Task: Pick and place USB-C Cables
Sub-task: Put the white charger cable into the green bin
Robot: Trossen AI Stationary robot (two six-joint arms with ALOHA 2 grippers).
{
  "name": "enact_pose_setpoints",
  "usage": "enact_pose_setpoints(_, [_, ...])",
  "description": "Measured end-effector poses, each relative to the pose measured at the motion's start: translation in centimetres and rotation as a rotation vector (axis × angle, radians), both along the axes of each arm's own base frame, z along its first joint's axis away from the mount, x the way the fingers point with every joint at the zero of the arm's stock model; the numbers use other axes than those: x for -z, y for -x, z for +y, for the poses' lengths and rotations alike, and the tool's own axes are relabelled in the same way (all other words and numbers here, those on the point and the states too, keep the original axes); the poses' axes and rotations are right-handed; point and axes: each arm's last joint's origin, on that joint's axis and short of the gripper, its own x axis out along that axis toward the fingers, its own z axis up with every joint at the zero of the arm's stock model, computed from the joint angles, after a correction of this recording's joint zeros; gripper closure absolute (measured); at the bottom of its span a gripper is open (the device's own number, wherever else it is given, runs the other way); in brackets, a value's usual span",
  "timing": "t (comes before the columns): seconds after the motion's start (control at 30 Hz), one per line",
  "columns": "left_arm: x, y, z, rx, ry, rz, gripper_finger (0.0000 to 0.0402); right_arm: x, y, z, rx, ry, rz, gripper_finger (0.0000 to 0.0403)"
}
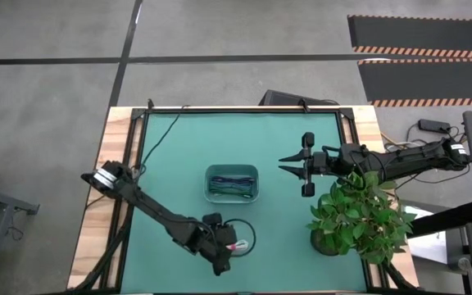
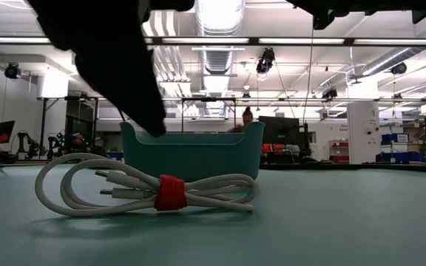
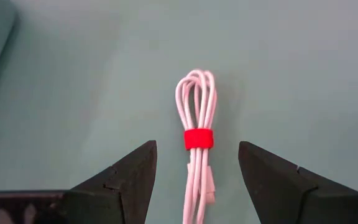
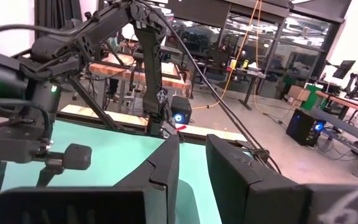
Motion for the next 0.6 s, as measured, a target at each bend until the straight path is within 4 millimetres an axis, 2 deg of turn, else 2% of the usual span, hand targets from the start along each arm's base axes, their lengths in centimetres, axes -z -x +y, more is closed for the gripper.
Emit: enact_pose_setpoints(0.6, [1.6, 1.1, -0.7, 0.006, 0.000, 0.015, 0.0190, 0.1, -0.1, 0.0, 0.000, -0.007, 0.008, 0.0330])
